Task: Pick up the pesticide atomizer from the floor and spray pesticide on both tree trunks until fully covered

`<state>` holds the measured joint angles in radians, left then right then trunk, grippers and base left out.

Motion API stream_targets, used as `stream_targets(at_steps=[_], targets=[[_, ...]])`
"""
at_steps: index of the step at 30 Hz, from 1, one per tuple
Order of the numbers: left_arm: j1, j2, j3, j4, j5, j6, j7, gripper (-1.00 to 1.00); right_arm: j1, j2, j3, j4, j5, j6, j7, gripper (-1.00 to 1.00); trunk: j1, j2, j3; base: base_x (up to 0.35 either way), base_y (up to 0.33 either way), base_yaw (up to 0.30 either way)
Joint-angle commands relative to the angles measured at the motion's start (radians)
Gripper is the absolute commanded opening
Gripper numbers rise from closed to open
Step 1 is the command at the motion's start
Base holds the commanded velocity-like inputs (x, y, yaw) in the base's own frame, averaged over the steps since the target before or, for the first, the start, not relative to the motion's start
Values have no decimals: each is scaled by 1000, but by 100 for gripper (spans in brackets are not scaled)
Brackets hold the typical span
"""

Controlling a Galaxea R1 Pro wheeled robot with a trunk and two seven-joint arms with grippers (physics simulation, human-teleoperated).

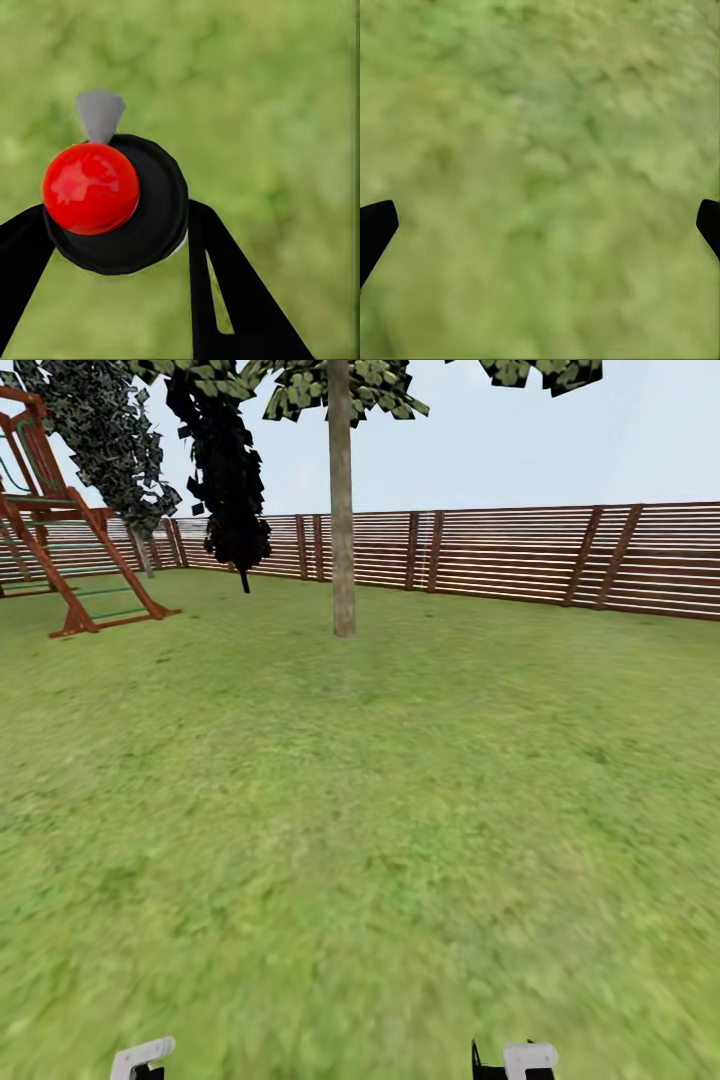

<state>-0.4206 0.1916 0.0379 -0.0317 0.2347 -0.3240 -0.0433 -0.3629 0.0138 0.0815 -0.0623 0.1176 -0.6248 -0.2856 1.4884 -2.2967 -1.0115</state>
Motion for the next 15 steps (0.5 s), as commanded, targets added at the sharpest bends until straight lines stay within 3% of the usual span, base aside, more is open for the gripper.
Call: stream_targets(at_steps=[1, 15], targets=[[-1, 0, 4, 1, 5, -3, -5, -100, -1, 0, 7, 1, 5, 0, -10, 100, 0, 0, -1, 339, 0, 0], [-1, 0, 4, 1, 5, -3, -5, -100, -1, -1, 7, 1, 7, 0, -6, 100, 0, 0, -1, 339, 0, 0]])
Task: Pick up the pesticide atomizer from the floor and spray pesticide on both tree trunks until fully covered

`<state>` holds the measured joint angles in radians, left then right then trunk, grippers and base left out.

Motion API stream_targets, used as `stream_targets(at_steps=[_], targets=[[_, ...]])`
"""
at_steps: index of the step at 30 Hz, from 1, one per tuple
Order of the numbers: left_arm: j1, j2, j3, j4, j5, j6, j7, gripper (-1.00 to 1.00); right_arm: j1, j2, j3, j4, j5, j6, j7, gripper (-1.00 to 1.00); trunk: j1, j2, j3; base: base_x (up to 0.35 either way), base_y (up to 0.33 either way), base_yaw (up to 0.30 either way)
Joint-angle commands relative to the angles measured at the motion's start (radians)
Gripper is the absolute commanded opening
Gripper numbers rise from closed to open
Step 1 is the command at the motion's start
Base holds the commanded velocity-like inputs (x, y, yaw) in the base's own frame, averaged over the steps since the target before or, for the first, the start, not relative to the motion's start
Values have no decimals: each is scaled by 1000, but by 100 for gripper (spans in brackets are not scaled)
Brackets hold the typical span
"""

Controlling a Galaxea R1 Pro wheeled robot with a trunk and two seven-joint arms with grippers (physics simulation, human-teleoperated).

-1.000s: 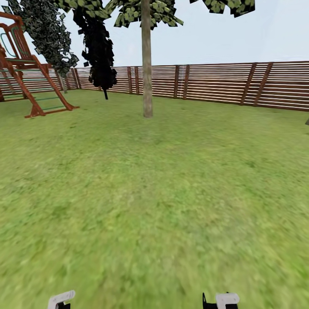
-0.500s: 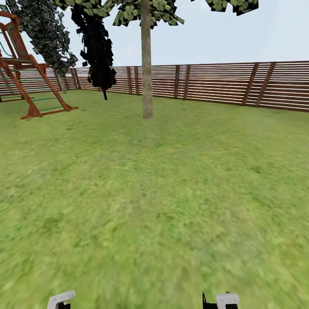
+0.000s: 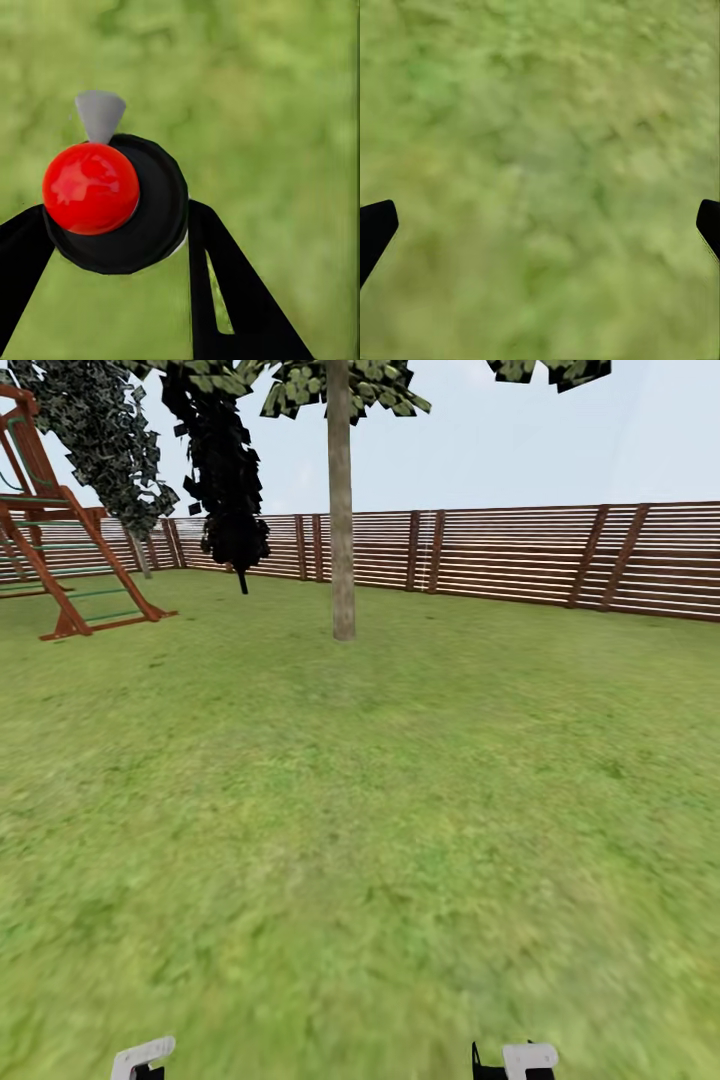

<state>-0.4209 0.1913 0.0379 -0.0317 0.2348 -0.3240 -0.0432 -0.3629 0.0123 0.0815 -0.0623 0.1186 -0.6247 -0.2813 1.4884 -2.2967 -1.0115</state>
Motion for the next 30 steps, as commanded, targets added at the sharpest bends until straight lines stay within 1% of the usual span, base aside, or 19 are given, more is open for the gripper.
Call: stream_targets(at_steps=[1, 30], targets=[[0, 0, 4, 1, 5, -3, -5, -100, -1, 0, 7, 1, 6, 0, -10, 100, 0, 0, -1, 339, 0, 0], [0, 0, 4, 1, 5, -3, -5, -100, -1, 1, 7, 1, 5, 0, -12, 100, 0, 0, -1, 339, 0, 0]])
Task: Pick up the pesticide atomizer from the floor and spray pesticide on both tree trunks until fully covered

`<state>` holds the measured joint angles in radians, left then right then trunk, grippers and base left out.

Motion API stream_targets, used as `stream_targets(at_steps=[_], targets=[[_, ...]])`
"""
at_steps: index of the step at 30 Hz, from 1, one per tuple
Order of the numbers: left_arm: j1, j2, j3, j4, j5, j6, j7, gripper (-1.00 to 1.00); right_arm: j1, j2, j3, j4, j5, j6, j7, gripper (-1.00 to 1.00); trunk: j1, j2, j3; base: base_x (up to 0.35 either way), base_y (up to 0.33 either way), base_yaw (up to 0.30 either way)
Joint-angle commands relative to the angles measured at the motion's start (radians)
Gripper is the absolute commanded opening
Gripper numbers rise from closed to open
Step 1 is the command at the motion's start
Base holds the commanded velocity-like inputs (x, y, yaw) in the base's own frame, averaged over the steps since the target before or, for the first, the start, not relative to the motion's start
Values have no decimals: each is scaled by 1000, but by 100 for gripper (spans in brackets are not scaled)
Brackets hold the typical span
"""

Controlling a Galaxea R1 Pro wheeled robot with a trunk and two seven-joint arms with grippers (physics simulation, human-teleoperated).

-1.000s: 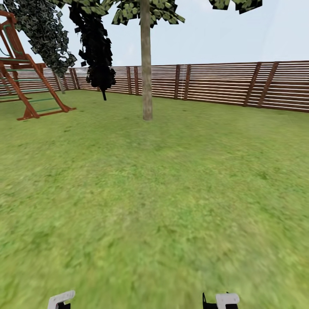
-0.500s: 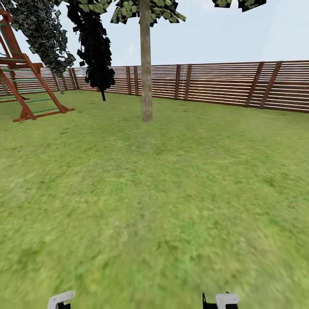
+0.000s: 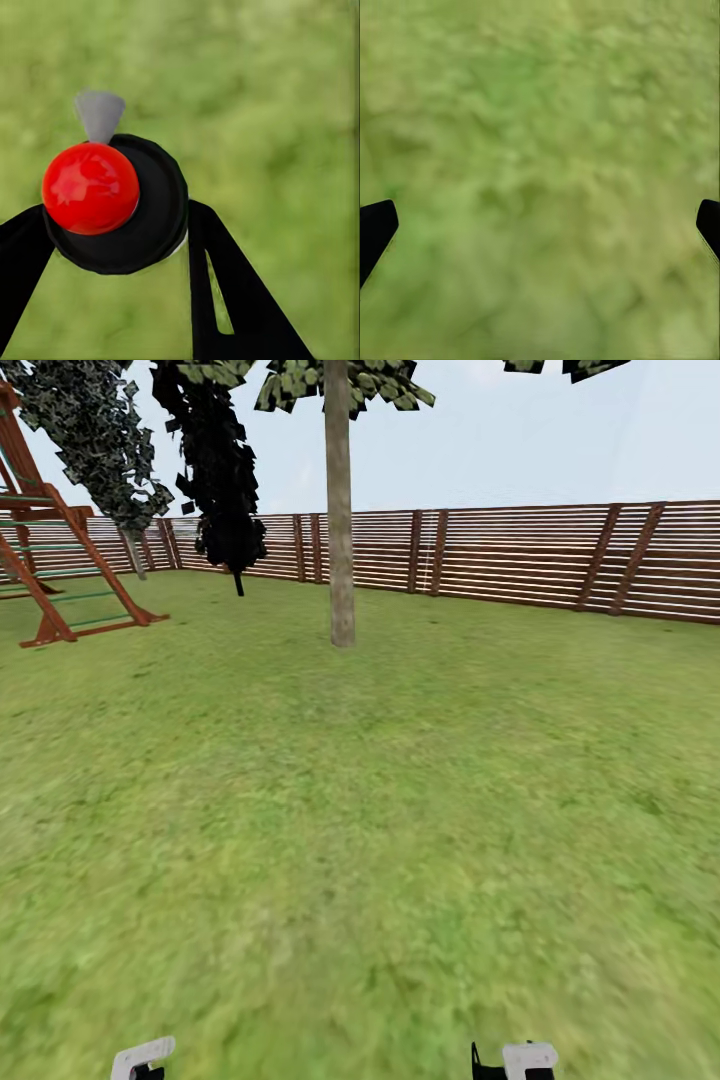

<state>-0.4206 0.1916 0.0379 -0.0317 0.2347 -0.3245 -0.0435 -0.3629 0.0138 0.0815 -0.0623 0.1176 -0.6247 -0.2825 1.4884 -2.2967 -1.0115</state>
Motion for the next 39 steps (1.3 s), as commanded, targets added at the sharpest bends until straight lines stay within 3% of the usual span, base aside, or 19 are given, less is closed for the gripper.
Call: stream_targets(at_steps=[1, 39], targets=[[-1, 0, 4, 1, 5, -3, -5, -100, -1, 0, 7, 1, 6, 0, -10, 100, 0, 0, -1, 339, 0, 0], [-1, -1, 4, 1, 5, -3, -5, -100, -1, 0, 7, 1, 5, 0, -10, 100, 0, 0, -1, 339, 0, 0]])
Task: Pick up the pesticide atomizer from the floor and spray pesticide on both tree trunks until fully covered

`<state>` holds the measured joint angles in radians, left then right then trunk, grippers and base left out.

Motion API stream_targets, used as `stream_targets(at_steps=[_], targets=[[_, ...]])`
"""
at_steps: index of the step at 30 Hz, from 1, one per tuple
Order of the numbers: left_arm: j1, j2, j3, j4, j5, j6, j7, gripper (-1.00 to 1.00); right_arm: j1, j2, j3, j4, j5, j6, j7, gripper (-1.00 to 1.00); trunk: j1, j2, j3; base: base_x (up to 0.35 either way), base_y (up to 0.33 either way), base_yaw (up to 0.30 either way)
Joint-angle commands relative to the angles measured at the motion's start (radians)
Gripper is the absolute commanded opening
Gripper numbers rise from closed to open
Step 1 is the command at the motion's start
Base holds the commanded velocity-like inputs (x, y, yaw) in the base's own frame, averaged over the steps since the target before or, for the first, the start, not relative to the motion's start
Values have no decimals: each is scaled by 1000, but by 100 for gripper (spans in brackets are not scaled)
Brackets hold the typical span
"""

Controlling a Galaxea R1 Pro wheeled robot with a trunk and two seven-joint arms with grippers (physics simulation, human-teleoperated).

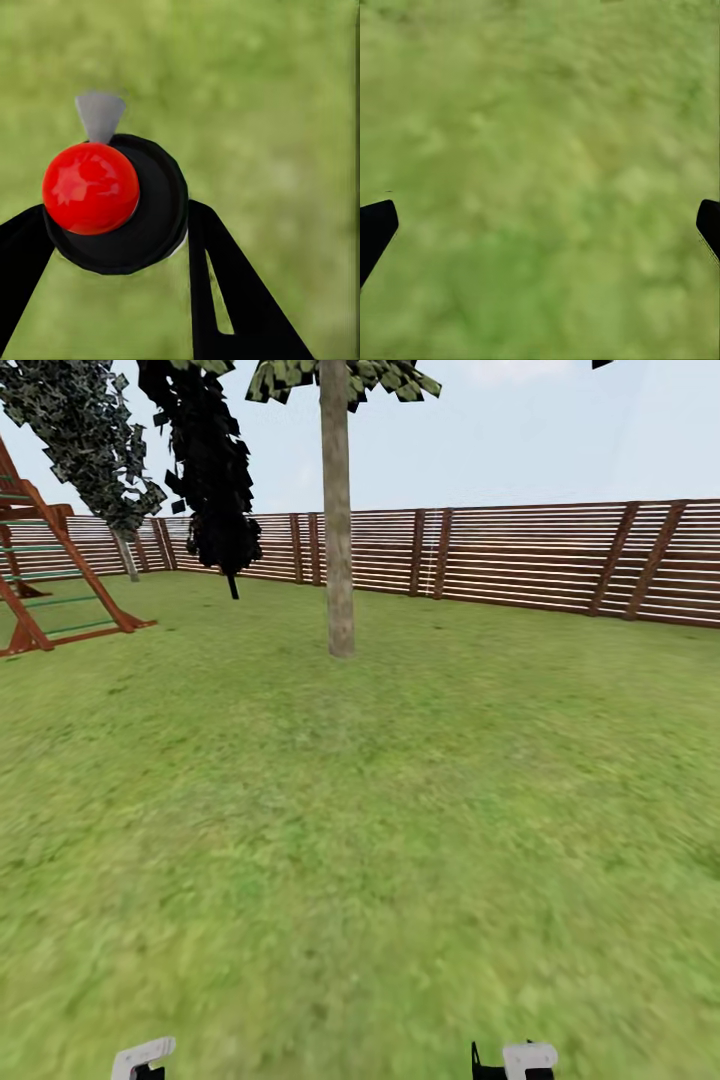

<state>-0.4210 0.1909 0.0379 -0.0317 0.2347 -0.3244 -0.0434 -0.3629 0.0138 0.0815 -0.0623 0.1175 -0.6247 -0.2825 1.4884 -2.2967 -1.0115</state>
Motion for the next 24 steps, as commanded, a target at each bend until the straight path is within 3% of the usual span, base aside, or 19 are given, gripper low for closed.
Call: stream_targets(at_steps=[1, 24], targets=[[-1, 0, 4, 1, 5, -3, -5, -100, -1, 0, 7, 1, 6, 0, -10, 100, 0, 0, -1, 339, 0, 0], [0, 0, 4, 1, 5, -2, -4, -100, -1, 0, 7, 1, 5, 0, -10, 100, 0, 0, -1, 339, 0, 0]])
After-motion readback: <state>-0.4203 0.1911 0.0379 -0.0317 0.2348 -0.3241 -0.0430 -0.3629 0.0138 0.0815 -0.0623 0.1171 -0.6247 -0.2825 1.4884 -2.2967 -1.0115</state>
